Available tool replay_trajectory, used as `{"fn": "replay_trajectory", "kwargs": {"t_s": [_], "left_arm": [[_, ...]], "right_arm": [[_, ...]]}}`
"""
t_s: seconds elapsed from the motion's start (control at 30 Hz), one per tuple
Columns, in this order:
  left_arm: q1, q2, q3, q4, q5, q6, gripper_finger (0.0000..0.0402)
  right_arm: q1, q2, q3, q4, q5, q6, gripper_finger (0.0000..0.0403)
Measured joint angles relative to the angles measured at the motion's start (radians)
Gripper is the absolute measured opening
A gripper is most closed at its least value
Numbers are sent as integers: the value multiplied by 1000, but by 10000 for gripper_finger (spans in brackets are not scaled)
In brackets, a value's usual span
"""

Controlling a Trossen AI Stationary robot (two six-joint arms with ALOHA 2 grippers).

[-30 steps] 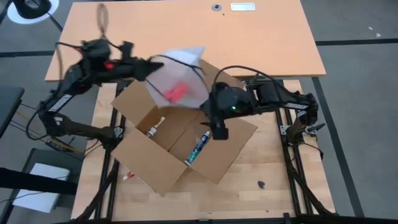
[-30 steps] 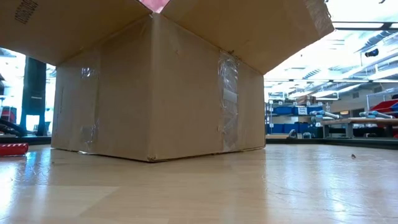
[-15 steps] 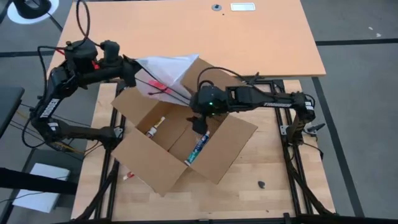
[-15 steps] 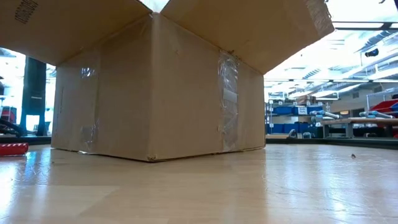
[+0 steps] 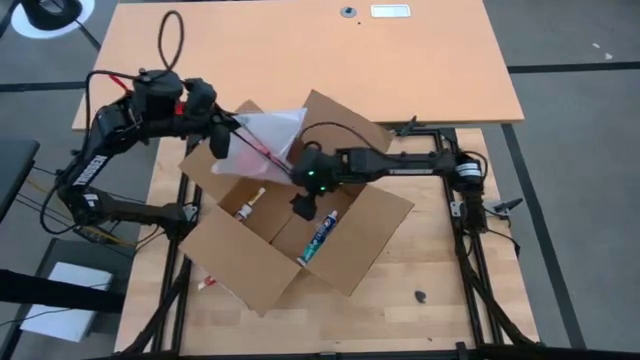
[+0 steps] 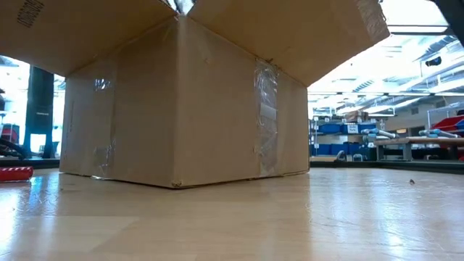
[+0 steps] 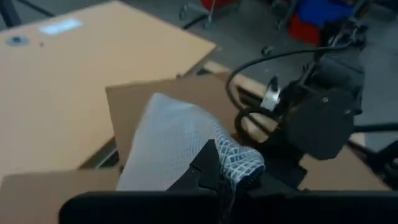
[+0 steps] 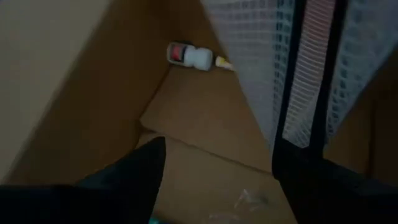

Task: Unpack boxes
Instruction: Put the blue toothpaste into the zip bag

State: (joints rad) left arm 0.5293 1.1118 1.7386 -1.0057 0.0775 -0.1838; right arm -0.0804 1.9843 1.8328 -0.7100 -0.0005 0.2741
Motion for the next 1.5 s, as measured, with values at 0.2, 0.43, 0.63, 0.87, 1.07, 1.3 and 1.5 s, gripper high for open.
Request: {"fn": "replay_trajectory", "kwargs": {"t_s": [0.2, 0.43, 0.63, 0.87, 1.07, 1.3, 1.5], "left_arm": [[0, 0, 2, -79, -114, 49, 6], [3, 0, -17, -90, -179, 45, 6], [2, 13, -40, -108, -211, 50, 6], [3, 17, -21, -37, -223, 48, 6], [29, 16, 45, -29, -227, 53, 6], [47, 11, 53, -50, -226, 102, 6], [47, 13, 53, -62, -224, 133, 6]], "right_arm": [[-9, 11, -2, 44, -125, -17, 294], [-6, -93, 61, -12, -113, -67, 294], [-6, -234, 104, -21, -101, -96, 294], [8, -277, 106, -255, -25, -110, 294], [-6, -123, 105, -335, -97, -103, 294], [-21, 104, 106, -429, -207, -113, 294], [-35, 215, 109, -469, -252, -164, 293]]}}
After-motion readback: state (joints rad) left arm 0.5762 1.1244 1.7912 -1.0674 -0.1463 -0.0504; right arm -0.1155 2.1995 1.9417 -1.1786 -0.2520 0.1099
